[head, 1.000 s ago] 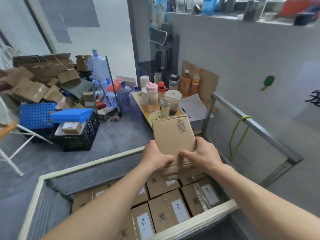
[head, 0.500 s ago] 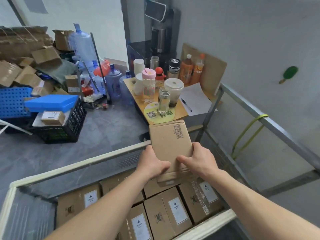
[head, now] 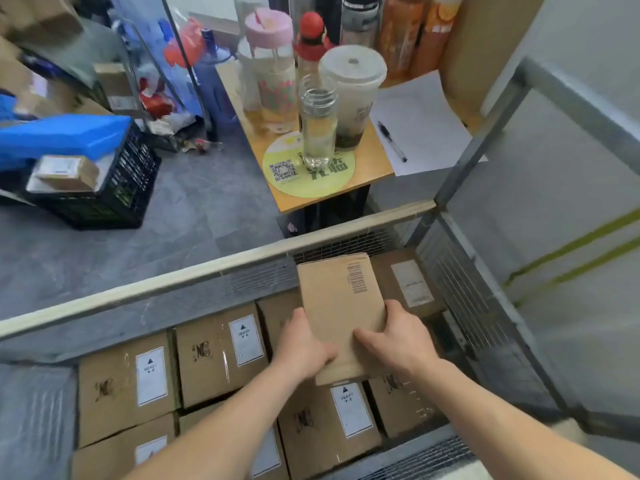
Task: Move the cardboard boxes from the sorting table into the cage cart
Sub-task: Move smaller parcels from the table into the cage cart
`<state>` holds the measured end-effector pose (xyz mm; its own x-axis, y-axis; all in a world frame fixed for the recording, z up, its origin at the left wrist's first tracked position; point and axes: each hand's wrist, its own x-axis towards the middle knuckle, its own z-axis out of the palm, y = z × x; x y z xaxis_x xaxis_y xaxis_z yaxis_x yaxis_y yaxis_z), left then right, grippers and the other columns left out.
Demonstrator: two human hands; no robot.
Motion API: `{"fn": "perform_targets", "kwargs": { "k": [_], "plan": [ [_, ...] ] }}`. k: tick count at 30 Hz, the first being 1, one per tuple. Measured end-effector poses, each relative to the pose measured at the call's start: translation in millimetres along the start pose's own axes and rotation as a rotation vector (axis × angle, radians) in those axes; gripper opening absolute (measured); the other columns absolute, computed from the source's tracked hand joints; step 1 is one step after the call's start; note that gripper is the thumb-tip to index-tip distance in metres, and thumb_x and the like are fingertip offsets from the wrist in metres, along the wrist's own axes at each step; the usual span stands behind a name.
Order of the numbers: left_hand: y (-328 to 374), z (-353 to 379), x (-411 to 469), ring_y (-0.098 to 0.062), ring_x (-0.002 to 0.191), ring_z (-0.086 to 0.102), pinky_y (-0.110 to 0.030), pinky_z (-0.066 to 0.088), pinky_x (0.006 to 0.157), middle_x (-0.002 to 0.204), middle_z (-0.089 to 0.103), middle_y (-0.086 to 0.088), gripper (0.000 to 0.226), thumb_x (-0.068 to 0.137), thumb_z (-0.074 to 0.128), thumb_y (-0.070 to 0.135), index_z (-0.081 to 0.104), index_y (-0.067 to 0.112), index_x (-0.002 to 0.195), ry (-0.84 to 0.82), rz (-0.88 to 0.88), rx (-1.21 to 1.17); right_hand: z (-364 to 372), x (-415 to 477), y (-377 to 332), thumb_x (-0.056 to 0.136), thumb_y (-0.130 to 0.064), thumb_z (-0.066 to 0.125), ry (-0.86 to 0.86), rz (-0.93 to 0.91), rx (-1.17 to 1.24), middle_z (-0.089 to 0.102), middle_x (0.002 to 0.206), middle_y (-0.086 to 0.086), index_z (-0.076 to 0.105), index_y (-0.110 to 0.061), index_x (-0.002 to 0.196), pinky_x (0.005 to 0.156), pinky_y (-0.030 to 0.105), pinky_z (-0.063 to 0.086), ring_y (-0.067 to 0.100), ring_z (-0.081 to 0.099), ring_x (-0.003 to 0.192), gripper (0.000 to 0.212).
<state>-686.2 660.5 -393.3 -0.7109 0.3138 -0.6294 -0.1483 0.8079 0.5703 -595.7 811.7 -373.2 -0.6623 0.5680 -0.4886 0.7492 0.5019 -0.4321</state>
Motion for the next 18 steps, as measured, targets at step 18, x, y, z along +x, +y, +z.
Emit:
{"fn": "perform_targets", "kwargs": {
  "k": [18],
  "plan": [
    [-47.4,140.1,175.5,-0.025,0.113,0.061,-0.042,0.052,0.1,0.125,0.06,-0.003,0.08,0.068,0.087,0.014,0.041,0.021,0.133,-0.035,-0.113,-0.057,101.0,175.4,94.1,0.083,-0.051,0.072,-0.077,0.006,-0.117,0.049,0.133,0.008,0.037,-0.016,0.145,0.097,0.043,0.052,0.029,0.058,0.115,0.08]
  ]
}}
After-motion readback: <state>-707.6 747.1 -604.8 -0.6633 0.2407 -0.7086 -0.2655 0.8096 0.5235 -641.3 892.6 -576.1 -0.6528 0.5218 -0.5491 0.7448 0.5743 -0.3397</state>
